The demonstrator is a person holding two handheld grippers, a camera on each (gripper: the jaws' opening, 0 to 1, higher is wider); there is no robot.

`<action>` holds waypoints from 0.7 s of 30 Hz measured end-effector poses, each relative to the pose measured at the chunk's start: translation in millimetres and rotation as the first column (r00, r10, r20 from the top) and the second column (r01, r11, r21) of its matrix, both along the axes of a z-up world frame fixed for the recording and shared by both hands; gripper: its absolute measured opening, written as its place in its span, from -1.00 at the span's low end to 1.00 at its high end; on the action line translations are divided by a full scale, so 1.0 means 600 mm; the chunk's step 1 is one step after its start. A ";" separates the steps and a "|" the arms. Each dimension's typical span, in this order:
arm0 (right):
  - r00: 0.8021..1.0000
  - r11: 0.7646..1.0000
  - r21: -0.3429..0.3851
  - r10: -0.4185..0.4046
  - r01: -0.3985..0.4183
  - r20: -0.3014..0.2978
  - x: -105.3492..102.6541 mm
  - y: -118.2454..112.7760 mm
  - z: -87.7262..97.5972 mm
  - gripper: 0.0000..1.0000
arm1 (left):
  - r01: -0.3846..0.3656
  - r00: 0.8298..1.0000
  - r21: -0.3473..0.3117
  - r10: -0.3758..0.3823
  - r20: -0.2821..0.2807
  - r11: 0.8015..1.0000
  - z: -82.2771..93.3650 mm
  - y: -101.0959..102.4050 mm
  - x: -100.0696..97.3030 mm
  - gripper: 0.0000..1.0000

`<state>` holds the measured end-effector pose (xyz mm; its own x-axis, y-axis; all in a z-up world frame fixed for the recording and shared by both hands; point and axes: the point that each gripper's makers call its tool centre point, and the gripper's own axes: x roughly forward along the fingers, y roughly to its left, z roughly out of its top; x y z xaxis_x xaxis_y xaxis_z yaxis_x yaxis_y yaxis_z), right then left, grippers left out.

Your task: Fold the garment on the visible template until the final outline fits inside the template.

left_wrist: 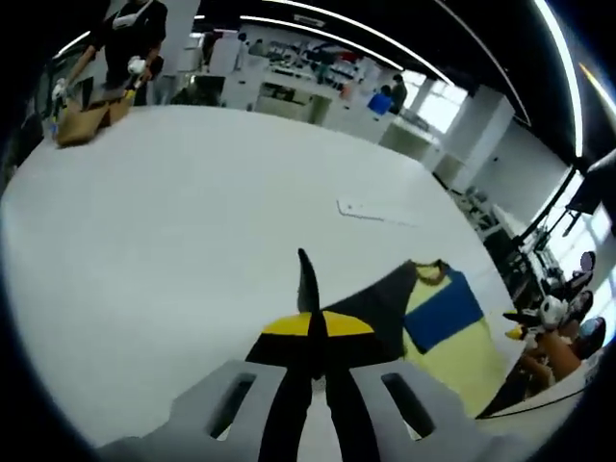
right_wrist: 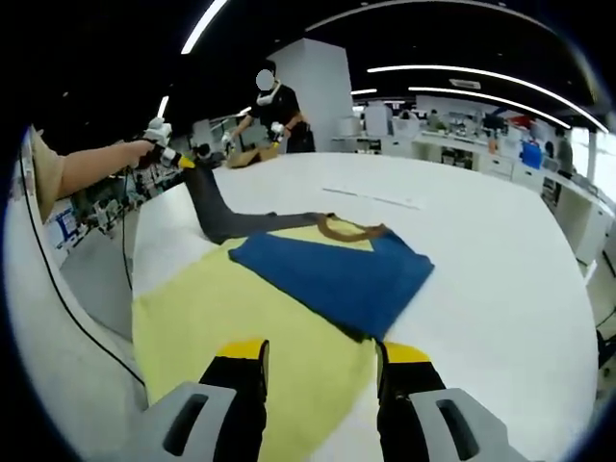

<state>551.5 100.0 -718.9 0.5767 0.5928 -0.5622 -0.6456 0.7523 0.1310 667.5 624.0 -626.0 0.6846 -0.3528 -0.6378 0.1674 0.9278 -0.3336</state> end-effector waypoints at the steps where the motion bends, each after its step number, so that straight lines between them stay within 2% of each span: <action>1: 1.000 1.000 0.000 0.000 0.000 0.000 0.000 -0.001 -0.001 -0.17 | 0.012 1.000 0.008 -0.012 0.004 1.000 0.003 -0.005 0.004 -1.00; 5: 1.000 1.000 -0.002 0.001 -0.001 0.001 -0.003 -0.002 0.000 -0.18 | 0.044 0.999 0.014 -0.045 0.010 0.999 0.009 -0.034 0.006 -1.00; 10: 1.000 1.000 -0.002 -0.001 0.001 -0.003 -0.005 -0.009 -0.003 -0.18 | 0.109 0.994 0.011 -0.109 -0.010 0.994 0.009 -0.082 -0.001 -1.00; 21: 1.000 1.000 0.002 -0.004 0.004 -0.005 -0.012 -0.017 -0.005 -0.18 | 0.196 0.981 0.015 -0.196 0.002 0.980 0.023 -0.155 -0.005 -1.00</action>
<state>544.5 89.5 -721.6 0.5762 0.5915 -0.5640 -0.6419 0.7547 0.1358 664.7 531.2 -612.1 0.6056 -0.4711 -0.6414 0.3478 0.8816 -0.3191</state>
